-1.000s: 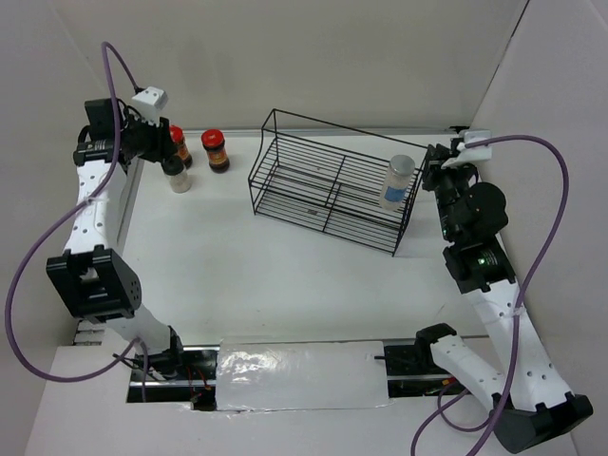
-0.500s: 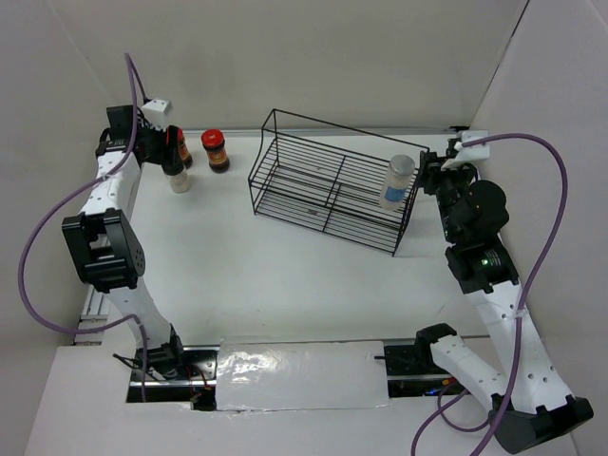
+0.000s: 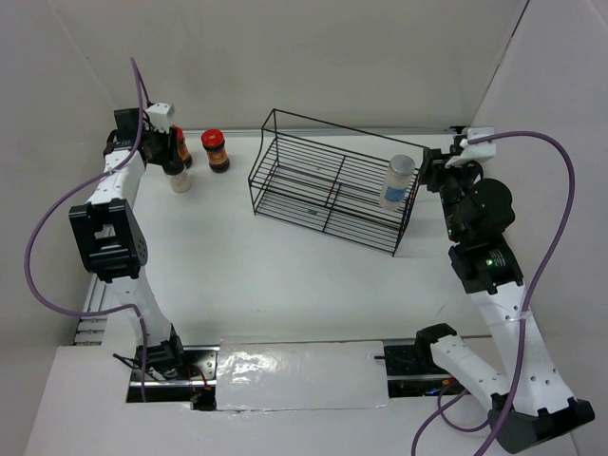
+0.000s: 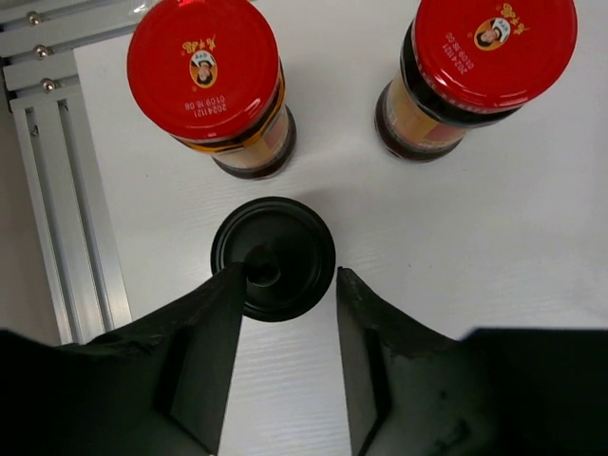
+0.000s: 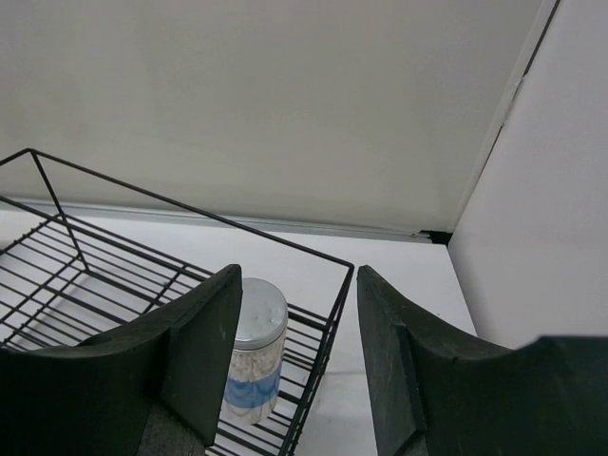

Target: Organize the condiment bottles

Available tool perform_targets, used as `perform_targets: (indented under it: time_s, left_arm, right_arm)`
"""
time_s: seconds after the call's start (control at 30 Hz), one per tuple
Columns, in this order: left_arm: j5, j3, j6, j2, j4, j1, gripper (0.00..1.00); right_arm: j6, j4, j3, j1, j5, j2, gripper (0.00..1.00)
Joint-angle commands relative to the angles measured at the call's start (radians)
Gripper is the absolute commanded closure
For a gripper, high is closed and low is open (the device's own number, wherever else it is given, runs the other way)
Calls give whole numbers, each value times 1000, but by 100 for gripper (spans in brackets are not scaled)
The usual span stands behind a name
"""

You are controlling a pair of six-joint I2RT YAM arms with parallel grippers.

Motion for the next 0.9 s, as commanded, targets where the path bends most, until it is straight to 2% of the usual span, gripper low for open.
perform_targets:
  time_s: [0.0,0.2,0.43,0.57,0.67,0.7,0.73,0.87]
  left_arm:
    - [-8,54,-18,18,61,5,47]
    - [-9,55,-17,44,57,5,64]
    - [-18,29,0,51,80,5,62]
    - [-6,35,-5,58,95,5,53]
    - [1,35,-9,66,106,5,51]
    - [3,37,-8,67,106,5,54]
    - [2,37,-8,67,104,5,67]
    - [-6,20,6,63,113,5,98]
  right_arm:
    - [3,-11,49,-6,4,1,42]
    - [0,-13,61,-11,16,4,42]
    - [-3,-16,76,-11,24,7,41]
    - [1,-27,79,-11,24,7,41]
    - [6,-37,86,-11,18,8,41]
    - [7,-41,87,-12,20,7,42]
    - [6,-44,92,-11,20,7,42]
    - [10,-51,96,-12,32,-7,42]
